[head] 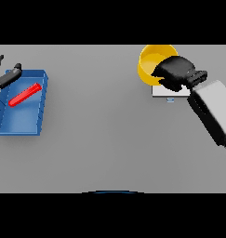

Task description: Pick up the red beaker and tilt it to pour out 1 green nut into yellow bowl. Pick up the yellow bowl and place it on the metallic measuring scale.

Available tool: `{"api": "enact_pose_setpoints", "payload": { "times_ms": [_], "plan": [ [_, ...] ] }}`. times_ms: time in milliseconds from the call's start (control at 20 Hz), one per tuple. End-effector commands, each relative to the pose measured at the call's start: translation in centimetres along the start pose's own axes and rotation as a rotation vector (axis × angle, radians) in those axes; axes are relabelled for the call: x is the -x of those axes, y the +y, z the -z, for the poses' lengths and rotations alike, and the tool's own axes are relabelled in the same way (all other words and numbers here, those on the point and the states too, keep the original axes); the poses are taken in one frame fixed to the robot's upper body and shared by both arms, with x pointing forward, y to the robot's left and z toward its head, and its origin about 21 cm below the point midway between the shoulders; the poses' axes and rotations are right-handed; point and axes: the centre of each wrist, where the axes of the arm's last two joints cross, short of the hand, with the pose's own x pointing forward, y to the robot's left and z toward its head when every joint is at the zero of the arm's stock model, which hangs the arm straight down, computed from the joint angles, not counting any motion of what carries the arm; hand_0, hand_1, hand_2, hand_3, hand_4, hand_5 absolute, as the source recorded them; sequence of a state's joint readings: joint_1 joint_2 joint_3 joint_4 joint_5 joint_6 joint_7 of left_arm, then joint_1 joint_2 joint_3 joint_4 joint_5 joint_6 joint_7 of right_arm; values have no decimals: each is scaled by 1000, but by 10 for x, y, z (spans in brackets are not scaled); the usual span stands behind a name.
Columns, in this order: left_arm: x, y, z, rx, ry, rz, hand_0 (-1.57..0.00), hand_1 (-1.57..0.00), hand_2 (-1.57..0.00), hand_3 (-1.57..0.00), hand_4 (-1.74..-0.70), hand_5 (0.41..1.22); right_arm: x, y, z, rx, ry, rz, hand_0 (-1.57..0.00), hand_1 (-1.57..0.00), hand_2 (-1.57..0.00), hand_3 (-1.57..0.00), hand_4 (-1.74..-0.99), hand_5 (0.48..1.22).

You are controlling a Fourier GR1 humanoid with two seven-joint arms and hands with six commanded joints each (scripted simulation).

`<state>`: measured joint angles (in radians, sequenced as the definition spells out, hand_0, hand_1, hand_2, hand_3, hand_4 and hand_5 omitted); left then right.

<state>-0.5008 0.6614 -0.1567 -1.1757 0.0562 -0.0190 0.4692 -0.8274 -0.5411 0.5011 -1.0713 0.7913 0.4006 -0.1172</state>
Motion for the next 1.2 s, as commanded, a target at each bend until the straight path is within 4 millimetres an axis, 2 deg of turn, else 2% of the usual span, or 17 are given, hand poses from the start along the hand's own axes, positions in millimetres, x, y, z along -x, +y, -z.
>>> {"api": "enact_pose_setpoints", "payload": {
  "times_ms": [0,150,200,300,350,450,650,900,950,1000,1050,1100,1150],
  "plan": [
    [-1,0,-1,-5,0,-2,1,1,1,1,-852,758,10,-1,1,7,12,9,-1567,-1571,-1556,-1155,-1741,1221],
    [-4,-1,-4,-4,13,-2,1,1,1,1,-857,762,29,8,5,-2,83,34,-1569,-1571,-1533,-1165,-1741,1221],
    [1,-3,-4,-3,21,-1,1,1,1,1,-858,768,36,9,5,-6,103,45,-1570,-1571,-1533,-1159,-1741,1221],
    [-4,2,-4,-9,25,0,1,1,1,1,-865,779,46,21,5,-10,119,67,-1570,-1571,-1500,-1181,-1741,1221],
    [-8,-1,-1,-11,25,7,1,1,1,1,-863,784,48,27,7,-12,130,79,-1570,-1571,-1475,-1206,-1741,1221],
    [-5,-6,2,-6,40,5,1,1,1,1,-863,797,49,32,13,-10,132,88,-1571,-1571,-1428,-1290,-1741,1221],
    [-5,0,0,-15,31,13,1,1,1,1,-858,809,57,45,15,-35,151,125,-1571,-1571,-1386,-1374,-1741,1221],
    [-1,-1,-2,-2,33,17,1,1,1,1,-845,788,58,51,19,-60,168,133,-1571,-1571,-1382,-1417,-1741,1221],
    [-6,-1,-1,-4,38,14,1,1,1,1,-844,783,57,50,19,-63,162,130,-1571,-1571,-1374,-1448,-1741,1221],
    [-5,1,-1,-6,39,19,1,1,1,1,-842,780,58,51,19,-60,164,135,-1571,-1571,-1404,-1376,-1741,1221],
    [-4,0,-2,-4,32,23,1,1,1,1,-838,779,61,52,16,-67,158,142,-1565,-1496,-1437,-1249,-1741,1221],
    [-5,-2,-1,6,28,22,1,1,1,1,-836,775,62,50,17,-70,169,146,-1558,-1428,-1343,-1110,-1682,1221],
    [-4,-5,1,9,38,17,1,1,1,1,-837,773,58,51,18,-72,181,148,-1471,-1285,-1178,-959,-1632,1145]
  ]
}}
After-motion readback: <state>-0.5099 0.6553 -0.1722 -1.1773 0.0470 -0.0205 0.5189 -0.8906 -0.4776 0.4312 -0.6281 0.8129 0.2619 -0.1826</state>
